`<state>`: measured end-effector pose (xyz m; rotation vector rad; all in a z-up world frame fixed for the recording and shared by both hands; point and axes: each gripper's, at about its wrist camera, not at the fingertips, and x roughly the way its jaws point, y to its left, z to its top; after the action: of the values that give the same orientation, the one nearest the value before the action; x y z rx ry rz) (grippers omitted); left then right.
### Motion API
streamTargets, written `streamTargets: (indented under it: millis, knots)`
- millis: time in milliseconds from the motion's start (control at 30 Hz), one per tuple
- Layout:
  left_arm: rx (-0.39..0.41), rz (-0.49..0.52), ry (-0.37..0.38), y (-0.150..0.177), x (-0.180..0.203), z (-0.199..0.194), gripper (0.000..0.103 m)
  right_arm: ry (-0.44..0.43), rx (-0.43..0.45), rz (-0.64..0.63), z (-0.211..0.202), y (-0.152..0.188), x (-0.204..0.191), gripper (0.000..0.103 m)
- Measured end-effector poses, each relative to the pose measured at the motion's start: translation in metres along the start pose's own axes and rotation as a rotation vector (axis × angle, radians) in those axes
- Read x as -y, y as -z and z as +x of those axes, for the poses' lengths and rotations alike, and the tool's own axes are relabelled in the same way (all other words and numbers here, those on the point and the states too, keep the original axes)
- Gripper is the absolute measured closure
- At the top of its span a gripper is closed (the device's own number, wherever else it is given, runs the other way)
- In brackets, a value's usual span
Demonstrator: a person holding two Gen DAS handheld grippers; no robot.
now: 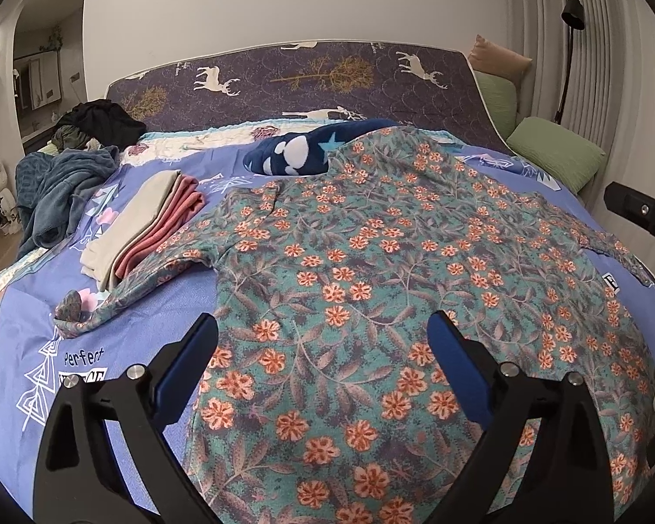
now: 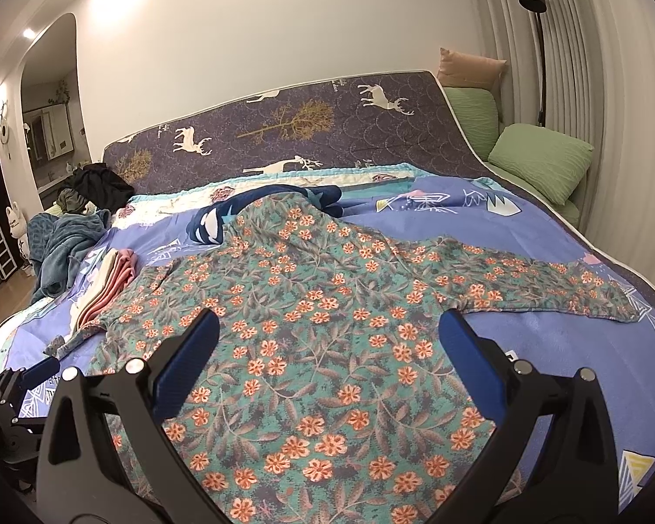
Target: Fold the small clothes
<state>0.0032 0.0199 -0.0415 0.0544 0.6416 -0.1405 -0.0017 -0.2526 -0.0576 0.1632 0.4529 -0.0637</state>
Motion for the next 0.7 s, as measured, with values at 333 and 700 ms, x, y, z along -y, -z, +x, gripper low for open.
streamTargets:
  millis: [333, 700]
  knots:
    - [0.011, -0.024, -0.001, 0.003, -0.008, -0.001, 0.006, -0.002, -0.01, -0.012, 0.0, 0.002, -0.004, 0.002]
    - [0.016, -0.056, 0.022, 0.005, -0.015, -0.001, 0.006, -0.006, -0.011, -0.035, 0.002, 0.0, -0.012, 0.002]
